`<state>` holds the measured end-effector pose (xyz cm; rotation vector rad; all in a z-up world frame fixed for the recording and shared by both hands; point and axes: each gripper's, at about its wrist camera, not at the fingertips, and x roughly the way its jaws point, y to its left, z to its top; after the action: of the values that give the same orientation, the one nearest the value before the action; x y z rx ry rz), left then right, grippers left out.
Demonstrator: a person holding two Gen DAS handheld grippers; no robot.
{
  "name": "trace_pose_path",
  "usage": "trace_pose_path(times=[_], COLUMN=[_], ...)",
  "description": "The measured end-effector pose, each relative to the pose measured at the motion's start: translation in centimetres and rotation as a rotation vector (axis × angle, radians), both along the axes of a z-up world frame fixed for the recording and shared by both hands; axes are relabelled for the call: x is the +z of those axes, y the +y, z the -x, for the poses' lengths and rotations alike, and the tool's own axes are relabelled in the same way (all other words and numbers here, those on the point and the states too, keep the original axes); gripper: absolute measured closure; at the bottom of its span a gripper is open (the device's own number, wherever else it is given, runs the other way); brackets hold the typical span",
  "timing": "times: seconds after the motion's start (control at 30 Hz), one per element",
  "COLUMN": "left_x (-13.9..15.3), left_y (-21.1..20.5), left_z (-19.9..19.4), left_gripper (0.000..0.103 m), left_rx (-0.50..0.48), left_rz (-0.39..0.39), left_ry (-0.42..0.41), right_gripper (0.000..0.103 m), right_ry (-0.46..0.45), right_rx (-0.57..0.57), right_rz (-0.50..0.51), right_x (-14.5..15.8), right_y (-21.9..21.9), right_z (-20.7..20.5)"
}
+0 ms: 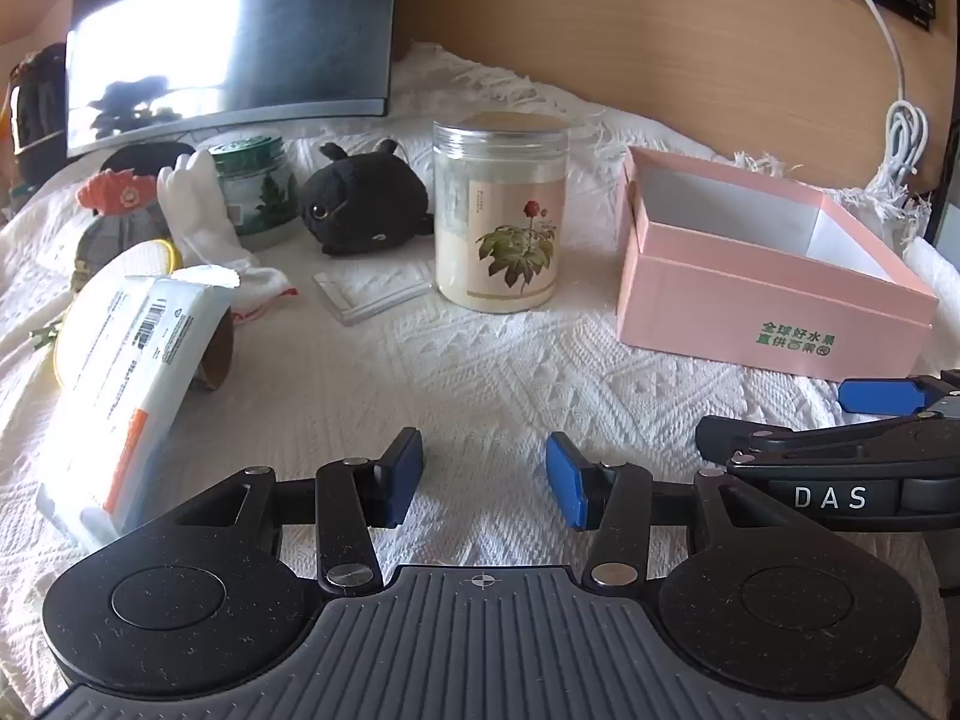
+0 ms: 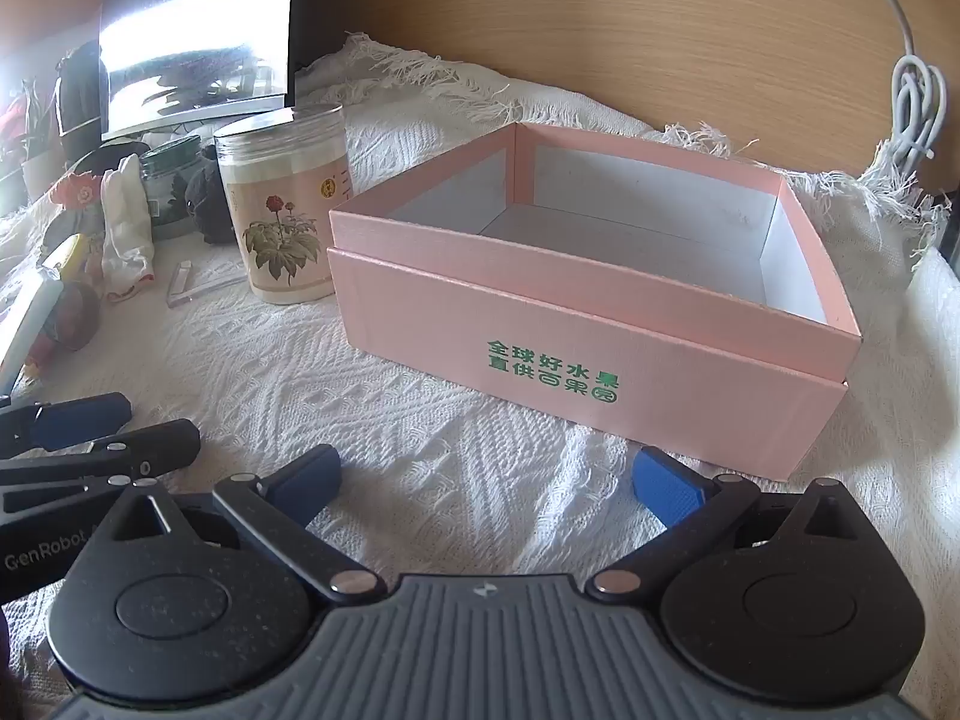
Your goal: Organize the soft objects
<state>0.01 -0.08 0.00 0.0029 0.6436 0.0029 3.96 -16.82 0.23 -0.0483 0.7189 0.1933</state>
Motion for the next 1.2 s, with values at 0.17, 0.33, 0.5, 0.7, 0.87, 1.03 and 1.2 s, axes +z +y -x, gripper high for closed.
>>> trace_pose_path(times=[0.17, 0.33, 0.5, 0.7, 0.87, 1.03, 1.2], left_x=[0.03, 0.04, 0.08, 0.07, 0.07, 0.07, -0.01], left_y=[0.09, 0.15, 0.15, 0.14, 0.11, 0.11, 0.07], left_z=[0.01, 0.01, 0.08, 0.08, 0.08, 0.08, -0.01], left_gripper=[0.052, 0.052, 0.052, 0.052, 0.052, 0.052, 0.052], left_rx=[0.0, 0.0, 0.0, 0.0, 0.0, 0.0, 0.0], left_rz=[0.021, 0.025, 0.02, 0.018, 0.017, 0.017, 0.015], left_ry=[-0.002, -0.002, -0.002, -0.002, -0.002, -0.002, -0.002], right_gripper=[0.0, 0.0, 0.0, 0.0, 0.0, 0.0, 0.0], right_ry=[0.0, -0.001, -0.001, -0.001, -0.001, -0.001, 0.0], right_rx=[0.0, 0.0, 0.0, 0.0, 0.0, 0.0, 0.0], right_rz=[0.0, 0.0, 0.001, 0.0, 0.0, 0.0, 0.0], right_x=[-0.01, -0.02, -0.02, -0.03, -0.03, -0.02, -0.02], right_y=[0.01, 0.01, 0.01, 0.0, 0.0, -0.01, -0.02], right_z=[0.0, 0.0, -0.01, -0.01, -0.01, -0.01, -0.01])
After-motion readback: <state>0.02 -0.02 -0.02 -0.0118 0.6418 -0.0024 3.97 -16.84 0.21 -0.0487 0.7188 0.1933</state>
